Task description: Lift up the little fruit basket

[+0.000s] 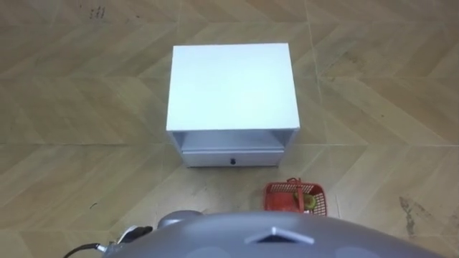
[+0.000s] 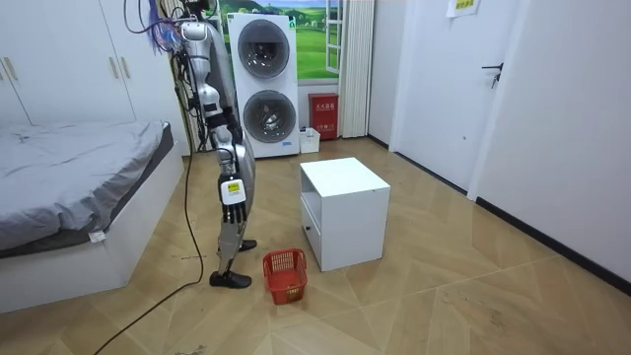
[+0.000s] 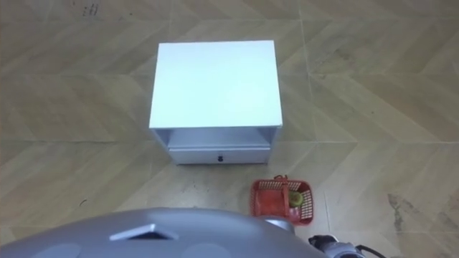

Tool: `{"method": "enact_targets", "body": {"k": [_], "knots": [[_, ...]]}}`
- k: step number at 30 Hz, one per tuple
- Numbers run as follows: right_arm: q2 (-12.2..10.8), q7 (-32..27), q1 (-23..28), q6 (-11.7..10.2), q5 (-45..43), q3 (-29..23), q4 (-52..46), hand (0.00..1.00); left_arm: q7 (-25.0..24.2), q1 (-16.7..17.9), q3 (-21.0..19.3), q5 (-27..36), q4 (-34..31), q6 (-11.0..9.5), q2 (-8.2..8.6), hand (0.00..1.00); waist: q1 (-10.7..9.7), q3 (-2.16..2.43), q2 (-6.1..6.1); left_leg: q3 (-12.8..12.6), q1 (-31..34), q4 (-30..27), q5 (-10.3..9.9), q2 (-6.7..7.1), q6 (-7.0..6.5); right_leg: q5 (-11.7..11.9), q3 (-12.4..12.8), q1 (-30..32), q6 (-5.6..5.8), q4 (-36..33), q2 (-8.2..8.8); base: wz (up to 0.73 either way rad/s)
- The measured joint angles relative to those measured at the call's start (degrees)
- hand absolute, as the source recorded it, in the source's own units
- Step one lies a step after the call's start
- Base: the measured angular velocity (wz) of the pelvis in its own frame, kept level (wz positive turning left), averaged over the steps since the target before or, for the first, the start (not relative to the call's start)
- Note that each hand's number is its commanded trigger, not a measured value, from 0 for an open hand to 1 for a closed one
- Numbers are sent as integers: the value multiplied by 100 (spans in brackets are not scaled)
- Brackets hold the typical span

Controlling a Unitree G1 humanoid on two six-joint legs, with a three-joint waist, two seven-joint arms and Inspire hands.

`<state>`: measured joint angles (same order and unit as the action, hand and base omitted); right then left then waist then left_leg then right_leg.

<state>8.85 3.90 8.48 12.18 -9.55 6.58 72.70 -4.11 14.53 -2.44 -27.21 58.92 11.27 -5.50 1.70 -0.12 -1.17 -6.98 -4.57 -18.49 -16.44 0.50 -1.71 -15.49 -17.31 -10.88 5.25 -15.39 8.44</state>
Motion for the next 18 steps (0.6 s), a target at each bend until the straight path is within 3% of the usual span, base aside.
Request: {"method": "enact_targets", "body": {"k": [2, 7, 11, 12, 14, 16, 18], "knots": [[7, -3, 9, 49, -7, -33, -113, 0, 3, -34, -2, 5, 1, 4, 3, 0, -2, 12, -22, 14, 158, -177, -67, 8, -54, -5, 1, 145, 10, -236, 52, 5], [9, -10, 49, 51, -19, -233, -291, 0, 9, -128, -85, 5, -8, -10, -30, 0, 18, -12, -9, 7, 623, -790, -291, -38, -246, 13, 35, 651, 28, -804, 165, 2], [33, -19, -10, 93, -48, -242, -471, 0, 36, -217, -223, 17, 68, -128, -79, 0, 65, 6, -11, -136, 1093, -1024, -325, -74, -390, 168, 200, 1280, 62, -1288, 256, -23], [33, -29, -67, 156, -74, -285, -593, 0, 80, -243, -302, 36, 122, -195, -108, 0, 75, 6, 30, -249, 1246, -1078, -301, -100, -471, 171, 226, 1523, 25, -1662, 351, -10], [45, -118, -69, 158, -48, -300, -638, 0, 128, -290, -321, 45, 167, -264, -163, 0, 110, -14, -35, -262, 1381, -1164, -293, -46, -549, 159, 321, 1710, -50, -2863, 580, -4], [131, -272, -123, 163, -11, -218, -640, 0, 149, -310, -306, 67, 97, -355, -220, 0, 438, -8, -93, -381, 1690, -1298, -290, -38, -591, 247, 589, 1676, -121, -4070, 774, -28], [244, -384, -216, 163, 19, -199, -640, 0, 246, -386, -292, 94, 72, -413, -255, 0, 536, 19, -172, -390, 2068, -1452, -232, -26, -620, 392, 657, 1558, -139, -4277, 897, -15]]}}
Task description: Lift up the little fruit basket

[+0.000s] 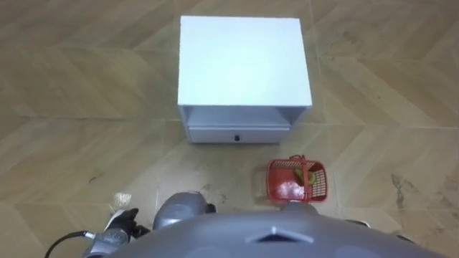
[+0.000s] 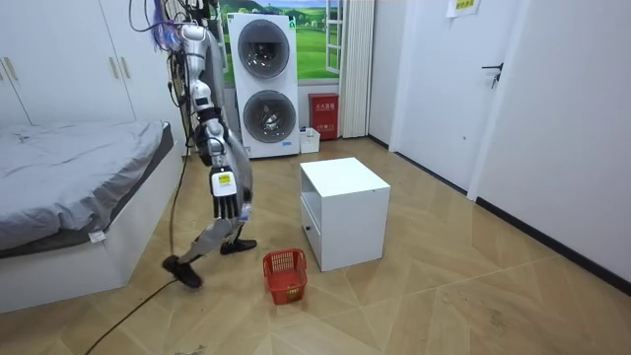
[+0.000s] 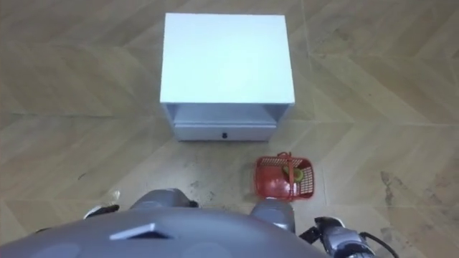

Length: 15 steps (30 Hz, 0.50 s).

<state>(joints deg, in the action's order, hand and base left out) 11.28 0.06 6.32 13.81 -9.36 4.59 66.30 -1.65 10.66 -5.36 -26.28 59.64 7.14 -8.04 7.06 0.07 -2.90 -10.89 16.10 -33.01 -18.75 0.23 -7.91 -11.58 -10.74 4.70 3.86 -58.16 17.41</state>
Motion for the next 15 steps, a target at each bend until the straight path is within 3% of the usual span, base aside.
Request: {"method": "enact_targets", "body": {"k": [2, 5, 6, 7, 8, 10, 12, 13, 15], "knots": [[101, -129, -241, -5, 205, 6, 0, 0, 90, -122, 26, 204, 15, -6, -62, 0, 65, -28, -35, -1, 485, -241, 33, -30, -4, 131, 2, -78, 26, 105, 94, -6], [161, -356, -813, -23, 425, 190, 55, 0, 333, -532, 243, 596, 84, -42, -198, 0, 156, -84, -127, 11, 1353, -773, 87, -147, 33, 227, -40, -172, 99, 945, 96, 5], [127, -435, -1119, -186, 793, 94, 50, 0, 435, -801, 270, 788, 243, -84, -247, 0, 109, -115, -170, 58, 1778, -1110, 84, -172, 52, 54, -51, -158, 155, 1315, 66, 30], [93, -513, -1381, -431, 1117, 9, 76, 0, 535, -1124, 342, 995, 447, -106, -243, 0, 59, -147, -136, 216, 2212, -1507, 82, -186, 103, -569, -114, -120, 255, 1416, -72, 34], [64, -538, -1537, -516, 1231, -4, 103, 0, 587, -1254, 355, 1101, 482, -130, -230, 0, 80, -161, -125, 254, 2405, -1678, 80, -220, 122, -816, -139, -45, 276, 1375, -108, 22], [-91, -626, -2143, -599, 1863, -23, 121, 0, 830, -1560, 478, 1633, 623, -383, -237, 0, 149, -205, -167, 371, 3044, -2193, 76, -264, 200, -1557, -169, 429, 299, 802, -151, 6], [-136, -731, -2428, -761, 2303, -27, 121, 0, 1019, -1722, 623, 2008, 798, -487, -225, 0, 142, -244, -162, 523, 3434, -2620, 9, -250, 213, -1931, -164, 693, 255, 227, -117, 30], [-154, -823, -2548, -864, 2500, -45, 111, 0, 1129, -1800, 633, 2110, 861, -505, -224, 0, 150, -255, -174, 558, 3648, -2921, -127, -252, 229, -2069, -168, 914, 244, -272, -41, 25], [-166, -958, -2591, -997, 2593, -118, -11, 0, 1264, -1736, 648, 2202, 978, -501, -233, 0, 248, -272, -170, 555, 3870, -3396, -333, -217, 179, -2113, -35, 1218, 207, -1064, 81, 16]]}}
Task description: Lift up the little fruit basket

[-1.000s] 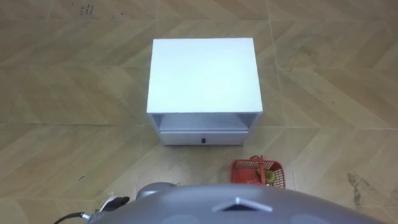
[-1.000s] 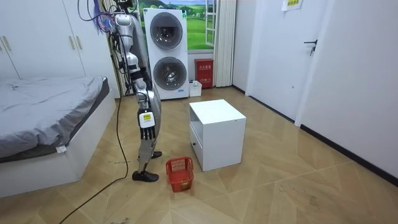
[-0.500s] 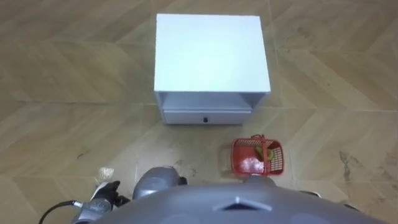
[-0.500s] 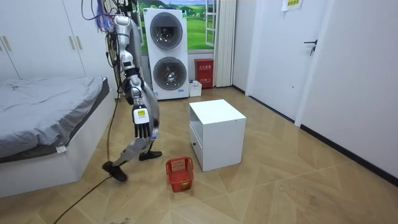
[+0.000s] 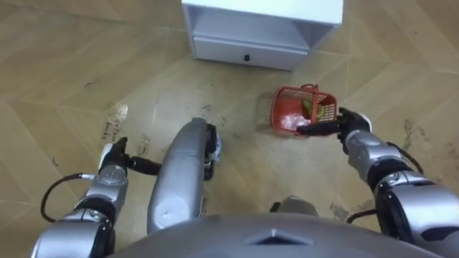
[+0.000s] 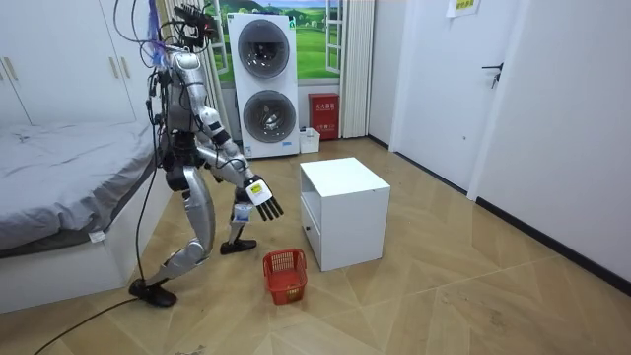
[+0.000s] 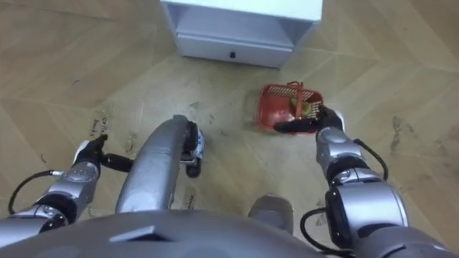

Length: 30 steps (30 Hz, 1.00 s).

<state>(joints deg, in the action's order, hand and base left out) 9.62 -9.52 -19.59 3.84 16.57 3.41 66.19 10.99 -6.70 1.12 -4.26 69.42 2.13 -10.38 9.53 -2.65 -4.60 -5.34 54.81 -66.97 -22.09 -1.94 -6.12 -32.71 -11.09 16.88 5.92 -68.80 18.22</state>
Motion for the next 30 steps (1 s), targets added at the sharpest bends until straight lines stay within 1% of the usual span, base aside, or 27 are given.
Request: {"method": "enact_targets", "body": {"k": [1, 2, 3, 4, 5, 6, 7, 8, 9, 10, 11, 12, 13, 14, 15, 16, 17, 18, 19, 21, 22, 23, 24, 25, 26, 28, 30], "knots": [[15, -89, 24, -98, 47, -38, -56, 0, 58, 98, 87, 31, -4, 8, -10, 0, -6, -8, 19, -10, 109, -310, -138, 104, -68, -4, 115, 120, -8, -487, 97, 30], [29, -145, 40, -124, 100, -62, -113, 0, 108, 139, 138, 31, -11, 6, -7, 0, -7, -9, 26, -25, 180, -471, -211, 164, -101, -4, 212, 198, -8, -735, 133, 39], [47, -243, 49, -168, 202, -144, -253, 0, 179, 174, 181, 38, 0, 7, 0, 0, 1, -10, 40, -82, 344, -819, -363, 248, -187, -6, 389, 379, -13, -1262, 214, 38], [70, -305, 57, -289, 359, -200, -342, 0, 243, 177, 189, 37, 2, 3, 6, 0, -4, -19, 78, -121, 519, -1203, -528, 332, -269, -9, 530, 522, -17, -1763, 284, 38], [74, -333, 59, -326, 395, -237, -387, 0, 269, 177, 197, 37, 1, -5, 7, 0, -3, -20, 95, -138, 606, -1389, -612, 384, -307, -10, 605, 574, -20, -2000, 312, 37], [77, -400, 52, -386, 404, -254, -473, 0, 358, 185, 209, 37, 3, -22, 8, 0, 2, -15, 87, -229, 754, -1739, -767, 472, -388, -14, 832, 699, -24, -2464, 381, 31], [99, -436, 20, -459, 427, -254, -547, 0, 427, 180, 274, 131, 37, -82, 9, 0, 1, -14, 93, -326, 893, -2071, -921, 523, -479, -17, 1060, 807, -20, -2883, 384, 28], [115, -445, -1, -491, 455, -254, -574, 0, 455, 169, 328, 190, 72, -111, 4, 0, -4, -15, 97, -367, 960, -2230, -990, 565, -506, -20, 1159, 843, -15, -3079, 389, 25], [148, -471, -34, -559, 471, -254, -596, 0, 481, 149, 355, 248, 127, -157, -7, 0, -9, -15, 104, -440, 1068, -2556, -1141, 607, -568, -24, 1302, 872, -12, -3452, 404, 31], [159, -481, -31, -577, 496, -264, -662, 0, 518, 214, 351, 256, 152, -238, -39, 0, -66, -7, 53, -529, 1150, -2829, -1265, 701, -630, -25, 1390, 858, -9, -3796, 554, 34], [166, -484, -31, -577, 529, -271, -720, 0, 548, 265, 351, 275, 151, -273, -51, 0, -113, -11, 44, -562, 1177, -2965, -1325, 746, -653, -26, 1414, 833, -6, -3936, 605, 36], [173, -489, -28, -578, 580, -294, -855, 0, 633, 311, 353, 388, 151, -332, -71, 0, -204, -9, 45, -601, 1239, -3216, -1437, 787, -683, -33, 1436, 778, 5, -4192, 661, 25], [197, -510, -31, -578, 650, -301, -986, 0, 691, 381, 356, 496, 151, -363, -92, 0, -251, -8, 34, -635, 1301, -3400, -1519, 798, -695, -53, 1455, 761, 38, -4382, 731, 20], [211, -538, -32, -578, 700, -301, -1038, 0, 715, 418, 356, 507, 152, -370, -100, 0, -271, -6, 16, -652, 1325, -3470, -1543, 815, -683, -65, 1458, 756, 45, -4452, 788, 14], [247, -595, -33, -578, 798, -302, -1087, 0, 751, 481, 357, 537, 152, -375, -119, 0, -316, -4, -33, -679, 1350, -3548, -1570, 860, -672, -88, 1435, 726, 88, -4568, 896, 18], [280, -652, -22, -577, 844, -304, -1087, 0, 759, 556, 364, 592, 151, -386, -146, 0, -358, 2, -85, -684, 1348, -3610, -1582, 896, -663, -97, 1384, 661, 94, -4638, 974, 20], [282, -684, -21, -576, 852, -305, -1090, 0, 759, 602, 364, 597, 150, -386, -163, 0, -379, 8, -104, -680, 1345, -3638, -1585, 906, -660, -99, 1353, 634, 90, -4672, 993, 18], [279, -720, -6, -576, 849, -307, -1129, 0, 759, 699, 358, 597, 150, -389, -201, 0, -443, 25, -160, -667, 1341, -3687, -1597, 919, -646, -110, 1329, 590, 73, -4744, 1007, 12], [279, -754, 29, -576, 842, -308, -1179, 0, 760, 783, 360, 605, 162, -390, -225, 0, -477, 39, -224, -666, 1330, -3718, -1607, 933, -624, -114, 1335, 564, 69, -4813, 1005, 11], [272, -829, 151, -576, 850, -307, -1308, 0, 761, 914, 396, 602, 311, -423, -229, 0, -491, 32, -281, -644, 1247, -3779, -1640, 934, -571, -175, 1316, 416, 88, -4865, 989, 6], [258, -837, 270, -577, 838, -305, -1432, 0, 761, 1046, 479, 602, 335, -445, -237, 0, -518, 48, -301, -613, 1230, -3818, -1669, 934, -519, -222, 1298, 359, 60, -4897, 969, 4], [257, -837, 322, -577, 836, -304, -1475, 0, 761, 1121, 489, 598, 332, -473, -234, 0, -551, 48, -309, -596, 1216, -3833, -1674, 934, -507, -249, 1270, 316, 50, -4905, 969, 4], [257, -841, 422, -575, 830, -303, -1489, 0, 761, 1268, 567, 596, 326, -500, -225, 0, -612, 59, -327, -570, 1198, -3854, -1695, 933, -463, -290, 1238, 265, 32, -4922, 970, 3], [257, -861, 535, -571, 801, -304, -1489, 0, 760, 1358, 606, 593, 350, -500, -204, 0, -629, 64, -335, -553, 1168, -3868, -1716, 928, -420, -318, 1224, 218, 27, -4935, 967, 0], [257, -875, 588, -565, 787, -304, -1489, 0, 760, 1411, 609, 594, 377, -500, -192, 0, -632, 68, -341, -550, 1161, -3874, -1721, 923, -410, -326, 1222, 210, 11, -4948, 967, 0], [245, -922, 796, -544, 663, -303, -1491, 0, 757, 1584, 639, 592, 502, -495, -187, 0, -634, 68, -340, -542, 1161, -3911, -1726, 862, -396, -354, 1217, 219, -6, -5030, 971, -2], [232, -923, 927, -499, 532, -302, -1502, 0, 757, 1720, 642, 591, 501, -495, -203, 0, -633, 68, -340, -522, 1179, -3942, -1743, 858, -319, -406, 1186, 219, -23, -5098, 977, -2]]}}
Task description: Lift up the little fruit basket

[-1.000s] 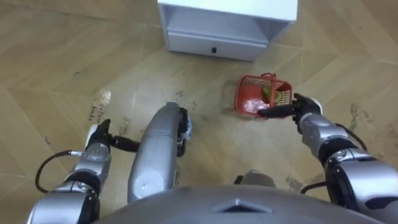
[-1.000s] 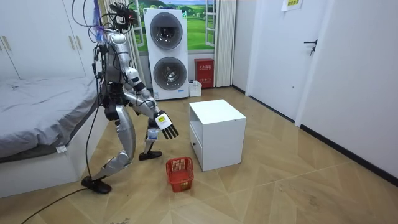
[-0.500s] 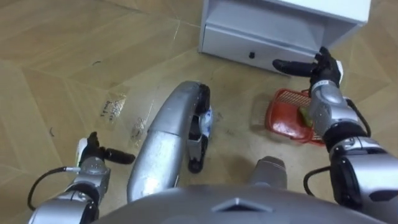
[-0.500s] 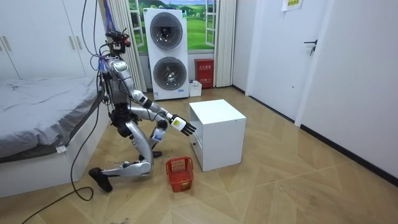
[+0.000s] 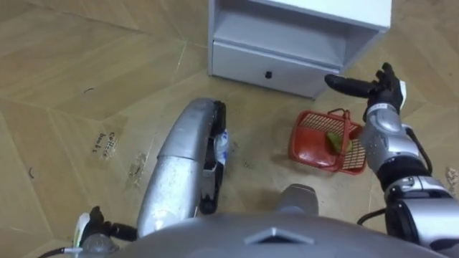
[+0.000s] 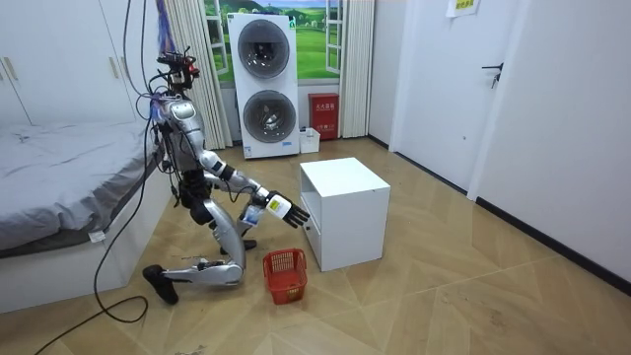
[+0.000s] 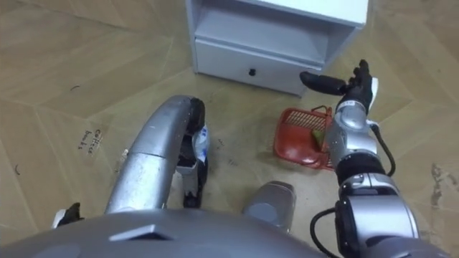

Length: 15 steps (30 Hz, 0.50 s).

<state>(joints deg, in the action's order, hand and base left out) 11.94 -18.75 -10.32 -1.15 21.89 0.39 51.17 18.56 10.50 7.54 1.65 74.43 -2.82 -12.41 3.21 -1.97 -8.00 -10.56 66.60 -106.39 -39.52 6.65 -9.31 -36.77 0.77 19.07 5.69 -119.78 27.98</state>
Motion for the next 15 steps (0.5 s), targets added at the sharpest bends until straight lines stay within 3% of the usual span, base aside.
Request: {"method": "enact_targets", "body": {"k": [6, 8, 11, 14, 15], "knots": [[-23, -99, 99, 22, -10, 12, -19, 0, -3, 77, 181, -4, -5, -12, 11, 0, -38, 0, 125, 154, 85, -238, -98, -100, 263, -73, -45, 3, -133, -328, -40, -3], [-25, -185, 139, 22, -14, 12, -44, 0, -3, 94, 197, -3, -6, -13, 10, 0, -93, 6, 146, 185, 121, -294, -116, -104, 339, -89, -30, 5, -127, -429, -87, 4], [-16, -320, 204, 24, 11, 50, -77, 0, -4, 181, 285, -4, -23, -17, 10, 0, -128, 26, 212, 240, 176, -422, -165, -122, 469, -130, 57, 21, -159, -610, -204, -5], [-14, -355, 364, 25, 9, 137, -113, 0, -6, 244, 308, -3, -48, -37, -11, 0, -117, 43, 246, 415, 272, -686, -158, -115, 575, -226, 85, -14, -260, -812, -282, -20], [48, -357, 388, 36, 9, 189, -111, 0, -27, 266, 401, -2, -81, -30, 46, 0, -114, 32, 313, 584, 356, -820, -131, -93, 627, -247, 74, -8, -293, -855, -402, -28]]}}
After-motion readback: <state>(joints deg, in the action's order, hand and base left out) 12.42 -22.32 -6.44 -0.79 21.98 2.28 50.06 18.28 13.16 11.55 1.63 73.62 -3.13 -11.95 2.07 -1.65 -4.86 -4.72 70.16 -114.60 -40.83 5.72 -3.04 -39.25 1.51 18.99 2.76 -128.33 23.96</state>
